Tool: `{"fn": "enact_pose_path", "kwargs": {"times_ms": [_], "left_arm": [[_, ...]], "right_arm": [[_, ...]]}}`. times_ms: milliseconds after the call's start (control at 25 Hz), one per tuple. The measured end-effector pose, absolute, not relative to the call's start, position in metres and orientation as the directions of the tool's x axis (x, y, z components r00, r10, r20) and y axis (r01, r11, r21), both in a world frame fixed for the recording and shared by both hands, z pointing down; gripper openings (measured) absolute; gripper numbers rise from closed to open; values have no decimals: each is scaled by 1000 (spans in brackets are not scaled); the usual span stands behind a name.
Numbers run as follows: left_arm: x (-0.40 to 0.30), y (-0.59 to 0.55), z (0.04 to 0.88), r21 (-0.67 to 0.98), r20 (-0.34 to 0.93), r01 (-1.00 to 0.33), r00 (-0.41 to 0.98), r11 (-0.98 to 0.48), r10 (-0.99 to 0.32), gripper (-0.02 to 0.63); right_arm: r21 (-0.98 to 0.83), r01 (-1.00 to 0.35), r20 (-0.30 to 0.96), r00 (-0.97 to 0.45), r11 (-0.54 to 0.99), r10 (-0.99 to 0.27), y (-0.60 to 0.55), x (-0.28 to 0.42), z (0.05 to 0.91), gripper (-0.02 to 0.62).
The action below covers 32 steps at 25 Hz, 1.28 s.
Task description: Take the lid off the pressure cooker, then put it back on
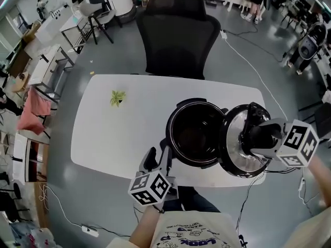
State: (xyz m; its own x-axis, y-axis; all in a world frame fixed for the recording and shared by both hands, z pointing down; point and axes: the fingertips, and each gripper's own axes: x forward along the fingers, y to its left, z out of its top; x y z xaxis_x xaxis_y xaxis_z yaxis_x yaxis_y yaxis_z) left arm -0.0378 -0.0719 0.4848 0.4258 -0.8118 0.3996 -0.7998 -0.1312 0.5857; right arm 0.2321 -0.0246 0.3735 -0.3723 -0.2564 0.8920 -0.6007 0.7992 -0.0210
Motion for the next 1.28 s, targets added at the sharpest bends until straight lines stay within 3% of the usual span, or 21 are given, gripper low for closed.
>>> {"fn": "enact_pose_path", "kwargs": {"times_ms": [640,840,1280], "left_arm": [[-31,-67,517,746,418,-664,528,-52,-740,232],[-26,-71,513,769,388,-634,560,-77,-732,163],[-28,-71,515,812,358,-579,596,-75,-719,152]], "right_arm": [[-42,-397,903,-408,917,-135,-63,132,390,295],[-44,-349,913,-395,936,-104,-69,116,401,295],[-46,-271,924,-376,961,-62,-78,91,417,295]]}}
